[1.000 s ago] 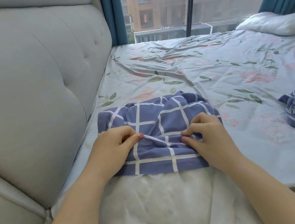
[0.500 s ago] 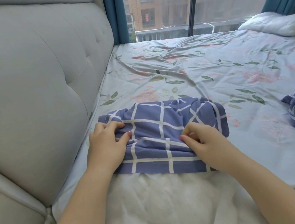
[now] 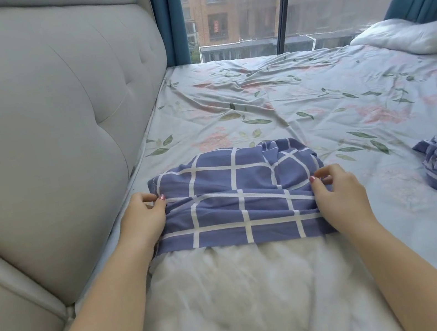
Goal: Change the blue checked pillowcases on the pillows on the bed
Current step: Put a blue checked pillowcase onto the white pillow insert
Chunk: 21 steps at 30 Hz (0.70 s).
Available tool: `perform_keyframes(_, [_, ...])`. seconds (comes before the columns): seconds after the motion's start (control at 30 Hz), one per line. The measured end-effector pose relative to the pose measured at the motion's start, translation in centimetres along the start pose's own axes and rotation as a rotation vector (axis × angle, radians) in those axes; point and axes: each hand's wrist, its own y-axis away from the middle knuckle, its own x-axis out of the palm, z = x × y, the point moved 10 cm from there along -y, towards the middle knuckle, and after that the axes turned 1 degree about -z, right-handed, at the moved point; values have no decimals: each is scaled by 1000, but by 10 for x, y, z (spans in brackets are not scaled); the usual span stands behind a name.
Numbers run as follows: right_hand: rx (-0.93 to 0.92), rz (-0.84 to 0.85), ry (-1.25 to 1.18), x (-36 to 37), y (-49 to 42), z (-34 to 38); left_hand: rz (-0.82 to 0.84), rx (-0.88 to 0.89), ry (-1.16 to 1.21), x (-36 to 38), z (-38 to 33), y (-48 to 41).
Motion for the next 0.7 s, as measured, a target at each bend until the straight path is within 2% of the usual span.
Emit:
perform_keyframes(0.1, [82, 52, -62, 6, -2, -9, -27, 4, -53, 2, 0, 0])
perform_keyframes(0.37, [169, 37, -102, 2, -8, -23, 8, 80, -90, 11, -15, 4])
perform_keyframes(0.53, [163, -78, -217, -14, -8, -22, -15, 171, 78, 0, -28, 7])
perform_keyframes(0.6, [111, -122, -184, -23, -7, -15, -30, 181, 154, -4, -30, 10])
perform_keyframes(0.7, [110, -49, -96, -20, -6, -18, -45, 188, 149, -11, -30, 15])
